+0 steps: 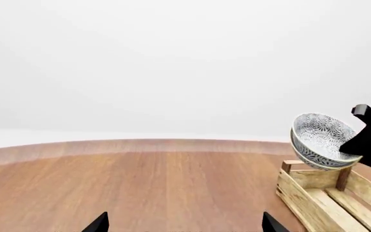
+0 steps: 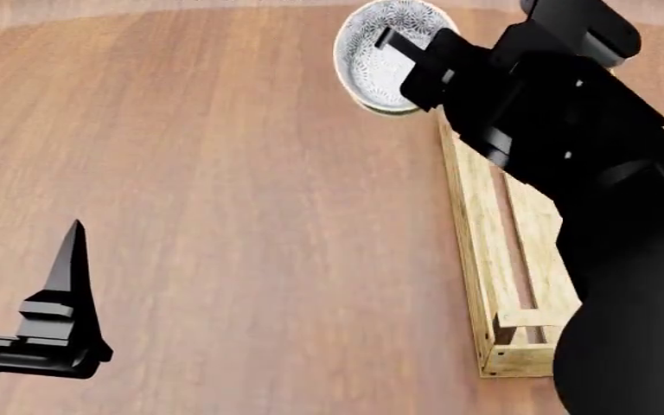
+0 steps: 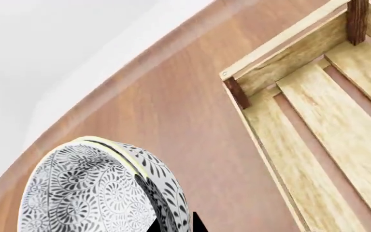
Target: Stack the right bowl on the left bowl and place them in the tray.
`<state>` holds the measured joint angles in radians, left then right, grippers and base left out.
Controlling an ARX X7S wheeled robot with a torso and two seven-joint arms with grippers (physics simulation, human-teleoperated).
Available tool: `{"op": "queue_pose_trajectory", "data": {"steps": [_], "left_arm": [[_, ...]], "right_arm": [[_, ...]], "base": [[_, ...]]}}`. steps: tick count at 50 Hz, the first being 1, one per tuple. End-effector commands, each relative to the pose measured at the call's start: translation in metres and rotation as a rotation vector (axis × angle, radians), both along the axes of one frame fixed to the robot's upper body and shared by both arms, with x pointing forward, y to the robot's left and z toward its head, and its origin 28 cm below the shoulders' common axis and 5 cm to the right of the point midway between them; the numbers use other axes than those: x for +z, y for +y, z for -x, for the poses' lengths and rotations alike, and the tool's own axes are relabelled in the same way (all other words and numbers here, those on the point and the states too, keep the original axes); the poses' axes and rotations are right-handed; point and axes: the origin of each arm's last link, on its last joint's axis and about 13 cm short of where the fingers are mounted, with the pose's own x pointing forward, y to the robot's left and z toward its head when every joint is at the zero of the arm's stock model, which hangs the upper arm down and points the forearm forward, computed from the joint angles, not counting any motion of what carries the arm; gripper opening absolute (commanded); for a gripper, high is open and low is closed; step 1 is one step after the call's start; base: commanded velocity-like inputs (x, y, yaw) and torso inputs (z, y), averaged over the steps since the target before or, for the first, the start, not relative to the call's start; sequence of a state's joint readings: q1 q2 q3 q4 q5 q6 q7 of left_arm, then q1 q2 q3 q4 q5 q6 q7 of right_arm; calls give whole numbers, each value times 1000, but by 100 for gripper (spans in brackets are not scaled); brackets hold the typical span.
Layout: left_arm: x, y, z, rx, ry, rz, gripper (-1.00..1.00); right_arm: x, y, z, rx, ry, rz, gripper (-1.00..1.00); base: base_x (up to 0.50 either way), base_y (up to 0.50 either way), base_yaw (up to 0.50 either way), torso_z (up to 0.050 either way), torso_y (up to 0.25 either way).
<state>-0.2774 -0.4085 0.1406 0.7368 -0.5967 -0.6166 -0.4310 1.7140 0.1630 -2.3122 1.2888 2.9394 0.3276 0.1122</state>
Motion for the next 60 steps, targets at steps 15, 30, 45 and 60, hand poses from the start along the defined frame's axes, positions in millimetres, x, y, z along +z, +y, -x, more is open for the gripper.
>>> {"op": "queue_pose_trajectory", "data": {"steps": [15, 30, 45, 60], "left_arm": [[-4, 1, -2, 2, 13, -1, 100], [-5, 2, -1, 4, 18, 6, 100], [-3, 1, -1, 3, 15, 6, 100], [-4, 2, 0, -7, 23, 14, 100]], "right_arm": [[5, -80, 6, -365, 23, -289, -100], [-3, -106, 11, -489, 51, -383, -100], [-5, -109, 16, -498, 206, -516, -100], [-12, -106, 16, -452, 181, -563, -100]], "base": [[0, 0, 0, 0, 1], [0, 0, 0, 0, 1], [0, 0, 0, 1, 1], [0, 0, 0, 0, 1]]}}
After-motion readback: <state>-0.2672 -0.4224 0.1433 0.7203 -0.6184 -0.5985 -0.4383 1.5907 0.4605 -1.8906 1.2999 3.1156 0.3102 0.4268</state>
